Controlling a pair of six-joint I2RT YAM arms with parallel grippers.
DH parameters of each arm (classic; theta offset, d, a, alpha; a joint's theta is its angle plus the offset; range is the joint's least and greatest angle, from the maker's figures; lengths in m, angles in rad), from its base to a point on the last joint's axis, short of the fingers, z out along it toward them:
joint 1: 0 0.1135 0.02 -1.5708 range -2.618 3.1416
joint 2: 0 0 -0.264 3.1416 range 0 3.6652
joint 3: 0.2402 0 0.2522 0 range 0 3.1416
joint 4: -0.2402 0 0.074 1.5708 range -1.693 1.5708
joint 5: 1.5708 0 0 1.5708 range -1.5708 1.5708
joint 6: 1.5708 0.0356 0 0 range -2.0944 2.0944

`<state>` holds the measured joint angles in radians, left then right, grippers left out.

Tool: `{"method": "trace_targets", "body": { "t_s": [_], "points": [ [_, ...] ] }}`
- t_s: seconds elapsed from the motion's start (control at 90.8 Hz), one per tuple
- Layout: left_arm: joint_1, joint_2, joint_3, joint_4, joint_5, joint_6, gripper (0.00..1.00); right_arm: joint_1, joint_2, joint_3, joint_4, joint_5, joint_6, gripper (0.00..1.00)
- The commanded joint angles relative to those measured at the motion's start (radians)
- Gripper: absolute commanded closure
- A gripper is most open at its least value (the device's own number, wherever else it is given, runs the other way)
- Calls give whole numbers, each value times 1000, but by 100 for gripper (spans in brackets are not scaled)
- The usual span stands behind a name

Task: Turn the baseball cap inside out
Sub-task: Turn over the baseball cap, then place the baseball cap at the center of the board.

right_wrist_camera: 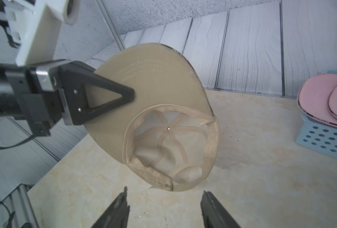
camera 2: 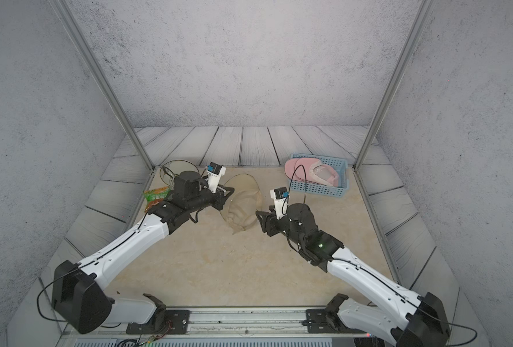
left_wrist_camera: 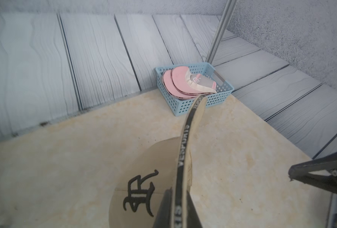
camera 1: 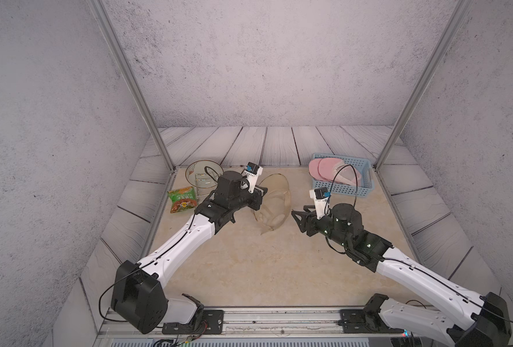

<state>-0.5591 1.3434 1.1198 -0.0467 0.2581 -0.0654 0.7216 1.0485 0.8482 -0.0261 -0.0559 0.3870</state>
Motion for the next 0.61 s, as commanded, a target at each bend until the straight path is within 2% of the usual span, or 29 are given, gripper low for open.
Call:
{"method": "trace_targets", "body": {
  "t_s": [0.0, 0.176, 0.297, 0.594],
  "points": [
    [-38, -23, -25, 188, -144, 270, 100, -28, 32, 85, -60, -177, 91, 36],
    [-68, -15, -35, 200, -171, 466, 100, -110, 91, 197, -80, -336, 272, 35],
    [-100, -21, -88, 257, -192, 558, 100, -142, 138, 237, -48, -394, 378, 35],
    [-153, -22, -155, 323, -218, 625, 100, -151, 199, 253, 27, -383, 523, 37]
  ]
}}
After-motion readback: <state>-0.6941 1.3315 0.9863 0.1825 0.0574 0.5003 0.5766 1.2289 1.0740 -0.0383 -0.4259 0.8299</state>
